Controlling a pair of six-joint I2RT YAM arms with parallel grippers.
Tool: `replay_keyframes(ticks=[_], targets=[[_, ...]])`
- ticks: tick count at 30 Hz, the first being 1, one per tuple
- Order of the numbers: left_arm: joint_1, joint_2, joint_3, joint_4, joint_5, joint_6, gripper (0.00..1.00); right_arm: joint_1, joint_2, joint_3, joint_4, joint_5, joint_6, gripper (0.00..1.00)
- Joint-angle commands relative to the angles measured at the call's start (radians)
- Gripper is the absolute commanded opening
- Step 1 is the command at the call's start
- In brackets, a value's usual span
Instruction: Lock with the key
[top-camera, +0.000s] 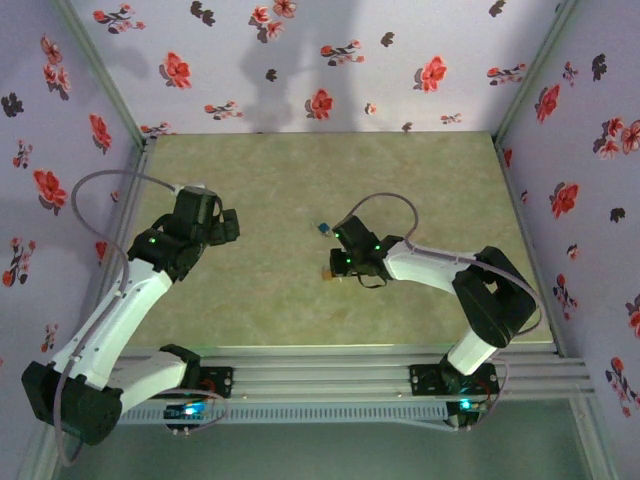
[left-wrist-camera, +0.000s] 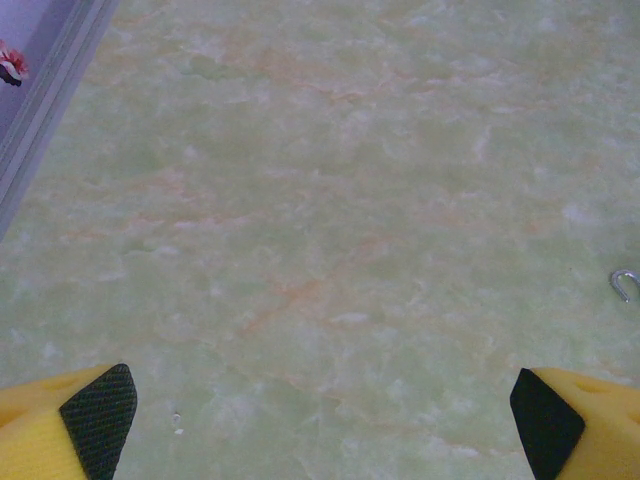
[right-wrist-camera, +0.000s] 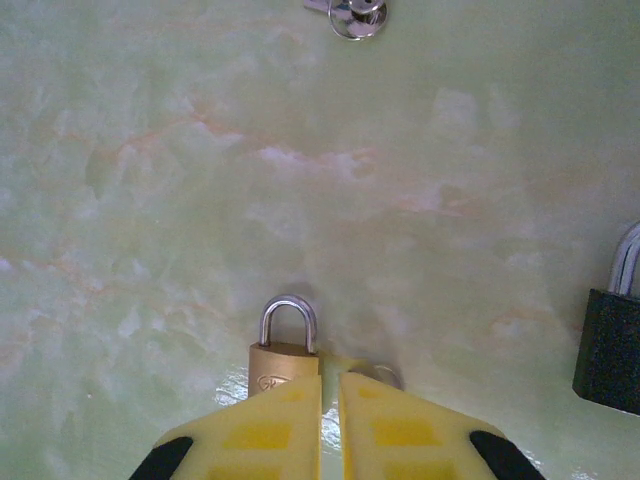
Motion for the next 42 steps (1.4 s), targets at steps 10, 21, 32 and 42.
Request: replay_keyframes(ticks=[10, 21, 32, 42], targets=[[0.008, -0.015, -0.004, 0.007, -0.018, 0.012, 1.0, 0.01, 0.013, 0.024, -0.021, 0.029, -0.021, 0.12], [0.007, -0.013, -0.004, 0.006, -0.002, 0.015, 1.0, 0.01, -0.031, 0.004, -0.004, 0.045, -0.043, 0.46], [0.008, -0.007, -0.003, 0.005, 0.017, 0.013, 1.0, 0.014, -0.103, -0.035, 0.028, 0.093, -0.07, 0.71], [0.008, -0.002, -0.003, 0.002, 0.021, 0.007, 1.0, 0.015, -0.129, -0.057, 0.04, 0.158, -0.069, 0.99]])
